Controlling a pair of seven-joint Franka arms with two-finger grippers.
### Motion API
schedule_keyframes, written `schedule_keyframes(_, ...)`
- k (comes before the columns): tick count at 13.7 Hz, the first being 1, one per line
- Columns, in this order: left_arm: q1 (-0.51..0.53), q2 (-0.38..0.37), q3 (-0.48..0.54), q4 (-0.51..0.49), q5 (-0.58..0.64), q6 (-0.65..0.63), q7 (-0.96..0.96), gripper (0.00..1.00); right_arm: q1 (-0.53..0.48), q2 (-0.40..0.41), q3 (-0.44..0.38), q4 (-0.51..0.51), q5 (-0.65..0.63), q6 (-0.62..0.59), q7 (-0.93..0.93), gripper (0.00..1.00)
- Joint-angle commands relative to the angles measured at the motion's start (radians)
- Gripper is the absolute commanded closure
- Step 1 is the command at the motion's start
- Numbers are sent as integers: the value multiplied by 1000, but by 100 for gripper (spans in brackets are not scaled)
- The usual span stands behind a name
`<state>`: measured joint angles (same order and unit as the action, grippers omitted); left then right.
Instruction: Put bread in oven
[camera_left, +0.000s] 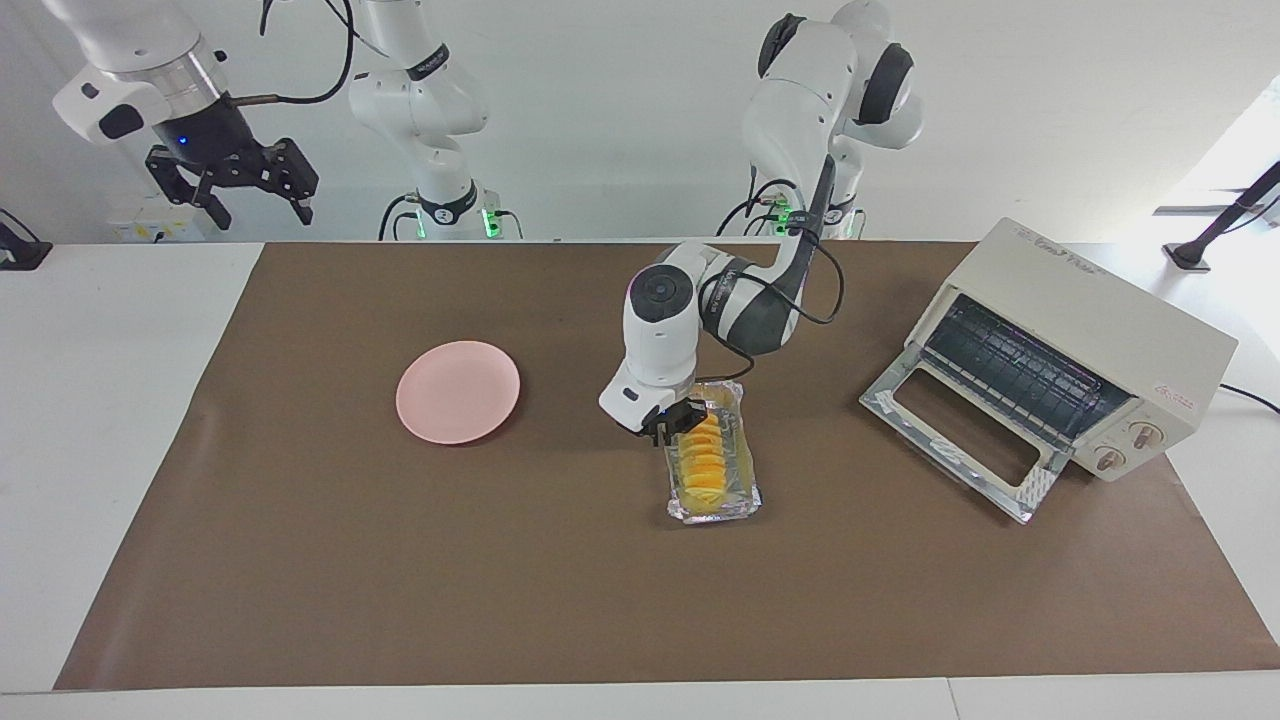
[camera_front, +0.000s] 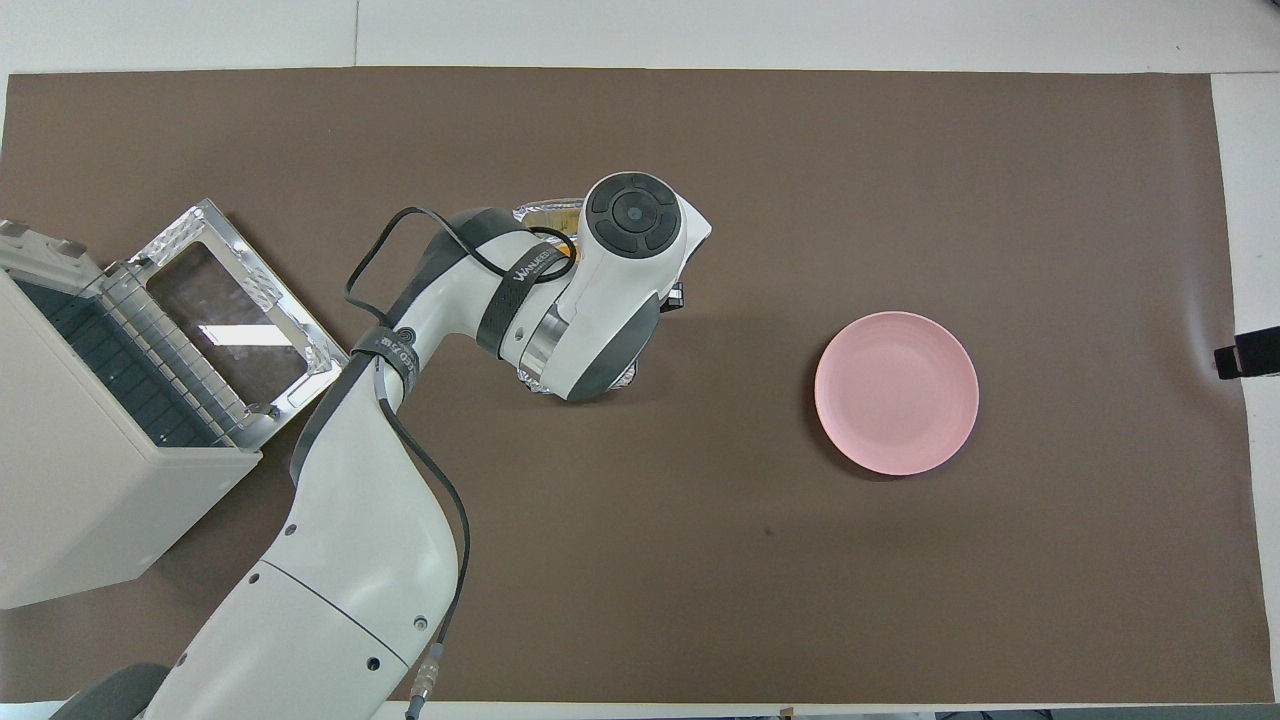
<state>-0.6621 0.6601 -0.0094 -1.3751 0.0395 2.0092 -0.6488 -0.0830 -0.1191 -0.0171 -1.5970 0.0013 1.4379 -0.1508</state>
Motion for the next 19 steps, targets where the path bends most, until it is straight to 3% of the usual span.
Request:
schedule_keyframes(1, 2, -3, 5, -27, 4, -39, -85, 100, -18, -30, 16, -44, -10, 44, -21, 0)
schedule_keyframes(5, 4, -10, 165, 102, -95, -231, -189, 100, -18, -28, 16, -43, -9, 79, -13, 0)
schedule_keyframes(9, 27, -30, 325, 113, -116, -277, -244, 100, -18, -21, 17, -40, -3, 81, -13, 0)
schedule_keyframes(13, 136, -68, 378, 93, -105, -331, -236, 100, -20, 1, 16, -29, 6, 84, -12, 0)
schedule_keyframes(16, 212, -99, 379, 84, -75, -386, -115, 100, -18, -2, 17, -32, 8, 78, -10, 0)
schedule_keyframes(19, 240, -161, 378, -31, -75, -386, -51, 100, -17, -8, 19, -40, 6, 72, -12, 0)
